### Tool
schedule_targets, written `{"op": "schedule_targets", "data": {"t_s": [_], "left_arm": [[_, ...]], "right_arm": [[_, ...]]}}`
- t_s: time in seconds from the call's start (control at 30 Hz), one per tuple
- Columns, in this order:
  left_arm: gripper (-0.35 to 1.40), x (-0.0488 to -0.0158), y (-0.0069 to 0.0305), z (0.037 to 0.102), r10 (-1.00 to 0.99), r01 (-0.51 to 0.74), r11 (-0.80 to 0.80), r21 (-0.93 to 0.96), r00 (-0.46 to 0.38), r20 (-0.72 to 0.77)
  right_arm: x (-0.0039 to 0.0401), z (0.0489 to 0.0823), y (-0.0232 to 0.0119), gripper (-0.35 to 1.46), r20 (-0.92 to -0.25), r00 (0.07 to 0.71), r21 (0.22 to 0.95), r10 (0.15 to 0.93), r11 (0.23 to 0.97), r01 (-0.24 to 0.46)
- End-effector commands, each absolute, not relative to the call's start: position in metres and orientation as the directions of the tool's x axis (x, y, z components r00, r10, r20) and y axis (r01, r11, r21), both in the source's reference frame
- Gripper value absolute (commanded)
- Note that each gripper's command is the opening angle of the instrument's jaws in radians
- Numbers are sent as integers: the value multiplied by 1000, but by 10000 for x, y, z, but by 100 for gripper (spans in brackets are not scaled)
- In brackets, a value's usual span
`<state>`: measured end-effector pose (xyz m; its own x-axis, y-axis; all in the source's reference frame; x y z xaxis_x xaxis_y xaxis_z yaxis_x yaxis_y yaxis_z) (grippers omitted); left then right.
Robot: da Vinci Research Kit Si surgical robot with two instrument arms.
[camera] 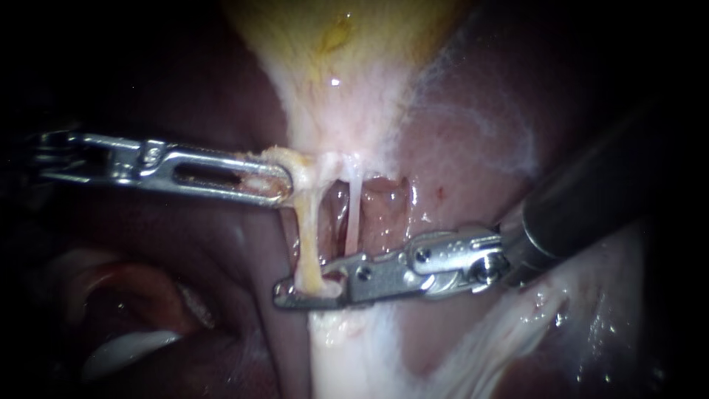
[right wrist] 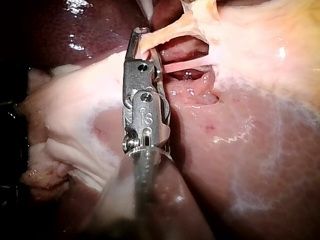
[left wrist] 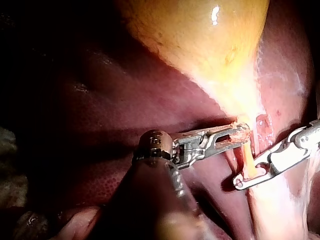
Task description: Clipping first clip left tube
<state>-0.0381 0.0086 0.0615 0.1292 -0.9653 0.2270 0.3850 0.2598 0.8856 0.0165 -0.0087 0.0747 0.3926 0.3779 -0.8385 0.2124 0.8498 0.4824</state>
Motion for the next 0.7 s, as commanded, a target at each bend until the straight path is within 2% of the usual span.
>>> {"op": "schedule_targets", "data": {"t_s": [0.03, 0.7], "left_arm": [[-35, -381, 86, 616, -965, 385, 260, 886, 129, 227], [-35, -380, 88, 619, -965, 384, 260, 886, 130, 227]], "right_arm": [[165, 748, -87, -35, -832, 395, 494, 389, 844, 209], [158, 748, -87, -35, -824, 398, 510, 403, 834, 211]]}}
